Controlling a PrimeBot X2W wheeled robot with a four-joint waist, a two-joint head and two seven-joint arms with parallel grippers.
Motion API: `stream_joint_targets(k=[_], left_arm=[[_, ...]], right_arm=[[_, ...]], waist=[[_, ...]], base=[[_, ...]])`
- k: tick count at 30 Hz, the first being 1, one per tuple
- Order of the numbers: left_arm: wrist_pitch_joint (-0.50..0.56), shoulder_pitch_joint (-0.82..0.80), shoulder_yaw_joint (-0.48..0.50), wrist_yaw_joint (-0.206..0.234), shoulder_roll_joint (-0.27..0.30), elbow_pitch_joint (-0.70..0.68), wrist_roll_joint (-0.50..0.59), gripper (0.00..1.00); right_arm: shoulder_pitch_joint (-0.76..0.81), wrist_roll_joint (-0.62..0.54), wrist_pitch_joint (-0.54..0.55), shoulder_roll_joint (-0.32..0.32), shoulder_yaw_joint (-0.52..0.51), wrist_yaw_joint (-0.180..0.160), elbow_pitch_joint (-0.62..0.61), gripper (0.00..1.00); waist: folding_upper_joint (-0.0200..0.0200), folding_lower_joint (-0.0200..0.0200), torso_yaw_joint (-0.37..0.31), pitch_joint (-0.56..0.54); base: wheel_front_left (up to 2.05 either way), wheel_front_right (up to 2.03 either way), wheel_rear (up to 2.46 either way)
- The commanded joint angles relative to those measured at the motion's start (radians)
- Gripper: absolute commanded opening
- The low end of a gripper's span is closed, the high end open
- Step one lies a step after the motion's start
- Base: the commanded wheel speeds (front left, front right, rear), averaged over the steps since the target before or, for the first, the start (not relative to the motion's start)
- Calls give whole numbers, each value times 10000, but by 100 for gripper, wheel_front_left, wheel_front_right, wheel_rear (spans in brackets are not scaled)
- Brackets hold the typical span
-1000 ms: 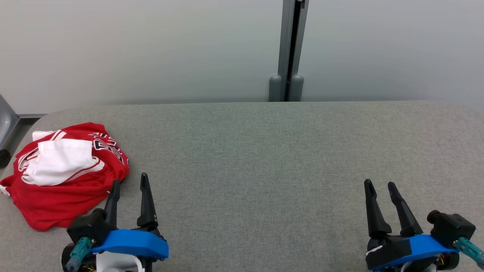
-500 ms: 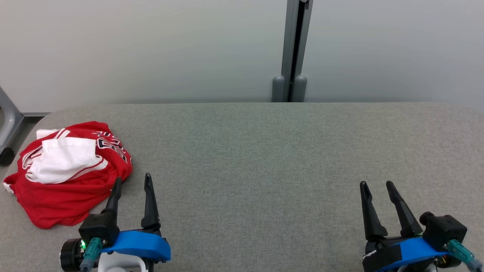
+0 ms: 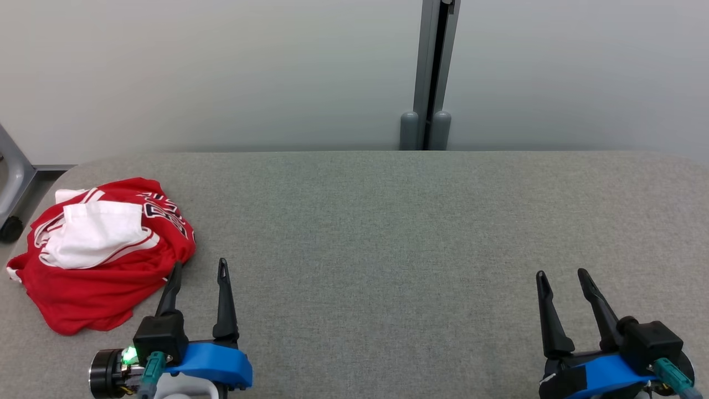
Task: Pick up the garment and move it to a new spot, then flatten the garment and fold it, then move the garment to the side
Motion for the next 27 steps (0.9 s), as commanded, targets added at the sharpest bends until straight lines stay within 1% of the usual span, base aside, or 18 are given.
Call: stream_joint_targets(k=[1,10,18,27], left_arm=[[-108,-96,-12,95,49,61,214,100],[-267,-149,-141,194,74,236,660,100],[-263,-219,-92,-47,126,229,282,100],[85,-262,-175,48,232,30,192,100]], right_arm=[[134,-251,-111,-60,12,23,-4,100],[186,-794,-111,-76,44,24,-16,100],[257,-572,182,-72,-36,25,-228,100],[396,-436,429,-71,-112,25,-486,100]], waist=[[0,0,3,-14],[0,0,70,-34],[0,0,118,-58],[0,0,139,-45]], base=[[0,0,0],[0,0,0],[0,0,0],[0,0,0]])
